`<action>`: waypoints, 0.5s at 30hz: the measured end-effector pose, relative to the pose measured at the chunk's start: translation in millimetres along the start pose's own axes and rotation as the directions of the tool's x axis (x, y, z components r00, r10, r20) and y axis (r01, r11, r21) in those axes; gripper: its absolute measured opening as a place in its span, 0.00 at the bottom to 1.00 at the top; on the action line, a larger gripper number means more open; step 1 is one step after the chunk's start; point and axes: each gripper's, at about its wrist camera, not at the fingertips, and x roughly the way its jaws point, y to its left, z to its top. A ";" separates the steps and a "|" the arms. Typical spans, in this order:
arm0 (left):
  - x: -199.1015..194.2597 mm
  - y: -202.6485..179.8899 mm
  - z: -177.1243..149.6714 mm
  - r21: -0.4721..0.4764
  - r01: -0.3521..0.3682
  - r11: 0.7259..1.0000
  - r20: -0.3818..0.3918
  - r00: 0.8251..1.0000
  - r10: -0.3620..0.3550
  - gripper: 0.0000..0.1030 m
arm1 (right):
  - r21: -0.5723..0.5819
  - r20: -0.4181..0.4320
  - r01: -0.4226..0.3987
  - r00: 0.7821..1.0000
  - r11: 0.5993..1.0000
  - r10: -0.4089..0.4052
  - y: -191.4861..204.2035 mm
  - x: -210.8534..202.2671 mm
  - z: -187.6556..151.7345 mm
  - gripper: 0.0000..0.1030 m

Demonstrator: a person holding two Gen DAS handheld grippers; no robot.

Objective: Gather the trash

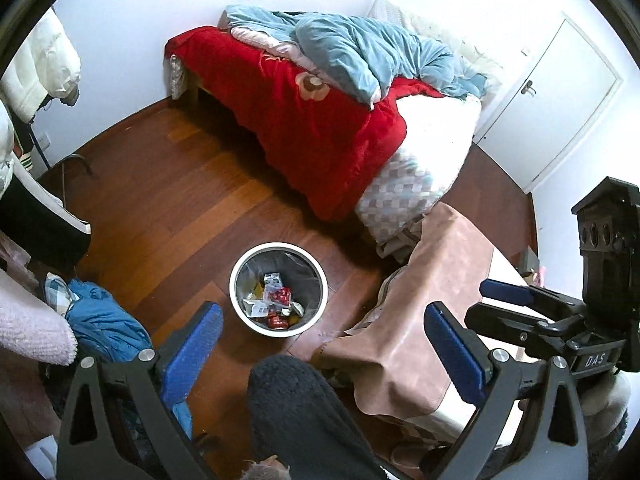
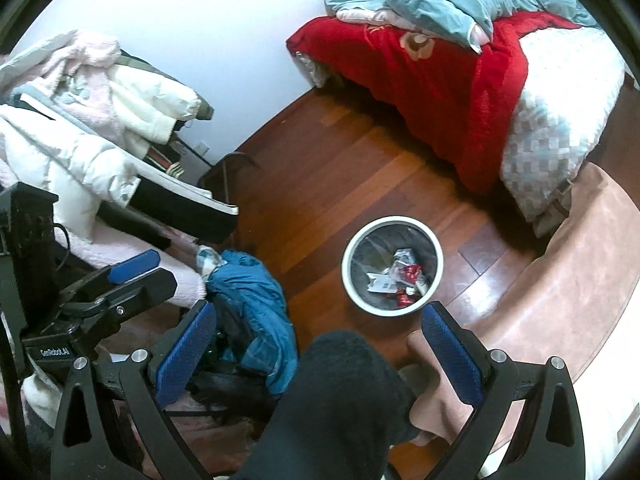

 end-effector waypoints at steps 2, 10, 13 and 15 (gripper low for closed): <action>-3.2 -1.0 -0.7 -0.003 -0.002 1.000 0.003 1.000 0.002 1.00 | -0.011 0.004 0.003 1.000 1.000 -0.003 4.4 -4.6 0.3 1.00; -6.4 -2.4 -2.1 -0.004 0.007 1.000 0.003 1.000 -0.007 1.00 | -0.032 -0.002 0.000 1.000 0.999 0.000 12.5 -10.0 4.7 1.00; -6.3 -5.4 -3.7 -0.001 0.001 1.000 0.000 1.000 -0.001 1.00 | -0.032 -0.007 0.006 1.000 0.999 -0.006 10.5 -8.7 6.3 1.00; -6.3 -5.5 -4.2 0.000 0.000 1.000 0.002 1.000 0.000 1.00 | -0.031 -0.009 0.007 1.000 0.999 -0.008 9.8 -8.1 7.4 1.00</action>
